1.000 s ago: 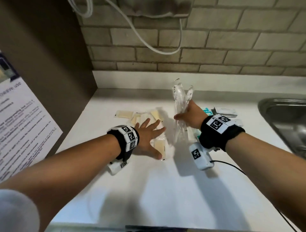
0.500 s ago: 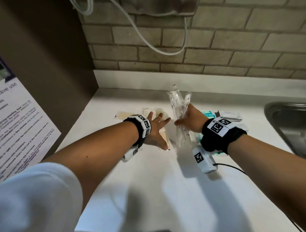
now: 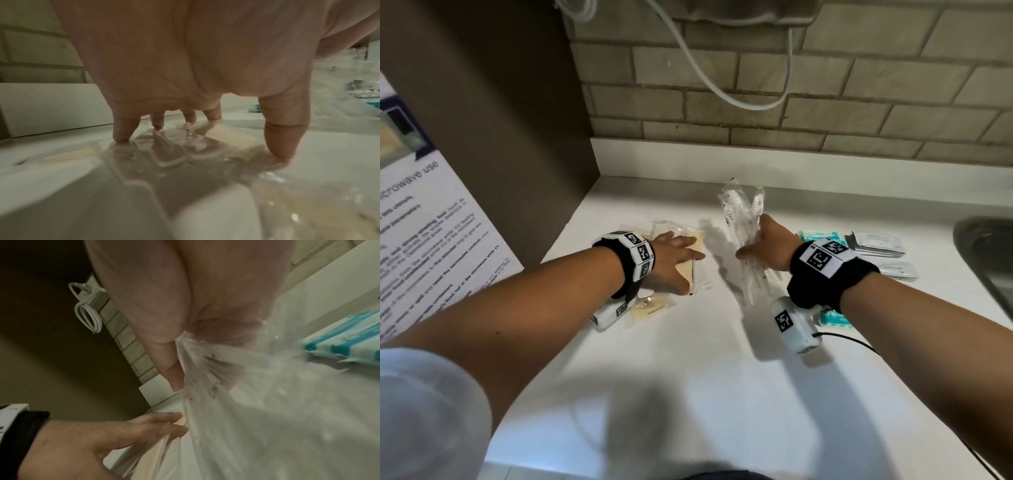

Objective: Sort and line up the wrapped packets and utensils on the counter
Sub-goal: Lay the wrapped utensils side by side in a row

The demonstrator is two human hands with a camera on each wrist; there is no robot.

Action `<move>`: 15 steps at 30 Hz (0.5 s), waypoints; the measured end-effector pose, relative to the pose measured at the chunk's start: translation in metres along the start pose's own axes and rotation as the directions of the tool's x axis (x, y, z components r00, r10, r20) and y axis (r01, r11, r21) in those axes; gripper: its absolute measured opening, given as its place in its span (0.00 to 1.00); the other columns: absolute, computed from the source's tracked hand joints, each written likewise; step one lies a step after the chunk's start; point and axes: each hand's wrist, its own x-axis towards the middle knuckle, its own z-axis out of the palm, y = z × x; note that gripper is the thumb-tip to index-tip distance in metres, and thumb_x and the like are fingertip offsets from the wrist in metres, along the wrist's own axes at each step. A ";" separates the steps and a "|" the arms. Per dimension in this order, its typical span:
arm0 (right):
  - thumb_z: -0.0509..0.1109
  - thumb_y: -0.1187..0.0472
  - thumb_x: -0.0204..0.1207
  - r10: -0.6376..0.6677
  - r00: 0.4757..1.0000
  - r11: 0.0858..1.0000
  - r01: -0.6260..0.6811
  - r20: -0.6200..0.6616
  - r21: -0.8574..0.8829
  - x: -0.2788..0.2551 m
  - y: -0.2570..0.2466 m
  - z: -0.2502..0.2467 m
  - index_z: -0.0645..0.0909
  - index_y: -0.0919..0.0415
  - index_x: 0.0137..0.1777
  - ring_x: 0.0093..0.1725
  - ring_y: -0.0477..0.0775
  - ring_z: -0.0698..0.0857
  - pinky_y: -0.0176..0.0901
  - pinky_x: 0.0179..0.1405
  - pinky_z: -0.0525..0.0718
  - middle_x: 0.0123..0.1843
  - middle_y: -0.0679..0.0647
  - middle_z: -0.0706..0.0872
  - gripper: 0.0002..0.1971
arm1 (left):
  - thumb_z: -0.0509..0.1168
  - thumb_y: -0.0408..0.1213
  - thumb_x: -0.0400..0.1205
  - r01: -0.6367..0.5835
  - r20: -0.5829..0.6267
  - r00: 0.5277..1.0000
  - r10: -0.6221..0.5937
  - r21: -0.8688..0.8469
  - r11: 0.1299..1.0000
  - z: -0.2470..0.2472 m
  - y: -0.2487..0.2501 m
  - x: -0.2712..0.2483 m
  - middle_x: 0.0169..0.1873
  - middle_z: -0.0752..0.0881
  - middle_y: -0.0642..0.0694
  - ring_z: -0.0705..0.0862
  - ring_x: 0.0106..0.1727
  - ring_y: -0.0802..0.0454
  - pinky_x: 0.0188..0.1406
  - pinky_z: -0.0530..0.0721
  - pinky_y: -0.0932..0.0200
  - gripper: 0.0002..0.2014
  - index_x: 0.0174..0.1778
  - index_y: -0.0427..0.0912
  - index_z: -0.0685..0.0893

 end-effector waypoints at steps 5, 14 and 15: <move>0.77 0.58 0.72 -0.023 1.000 1.000 0.023 0.012 0.004 0.002 -0.013 0.010 0.67 0.65 0.67 0.47 0.59 0.84 0.47 0.42 0.83 0.50 0.57 0.81 0.29 | 0.69 0.57 0.69 0.077 0.018 0.997 -0.077 -0.018 0.997 0.002 -0.040 -0.015 0.85 0.44 0.60 0.40 0.86 0.43 0.83 0.48 0.37 0.44 0.80 0.71 0.54; 0.79 0.57 0.68 -0.017 0.998 0.998 0.013 0.066 0.064 0.004 -0.026 0.032 0.68 0.64 0.67 0.51 0.64 0.87 0.58 0.51 0.87 0.54 0.61 0.85 0.31 | 0.72 0.57 0.70 0.159 0.057 0.985 -0.161 0.033 0.987 0.001 -0.079 -0.038 0.85 0.42 0.58 0.37 0.85 0.40 0.82 0.44 0.34 0.49 0.82 0.69 0.49; 0.80 0.57 0.68 -0.020 0.997 0.997 0.015 0.070 0.073 0.005 -0.028 0.032 0.69 0.63 0.66 0.51 0.65 0.87 0.59 0.52 0.87 0.54 0.62 0.85 0.31 | 0.72 0.57 0.70 0.150 0.045 0.988 -0.151 0.027 0.988 -0.001 -0.074 -0.039 0.85 0.42 0.58 0.37 0.85 0.41 0.82 0.43 0.33 0.49 0.82 0.69 0.49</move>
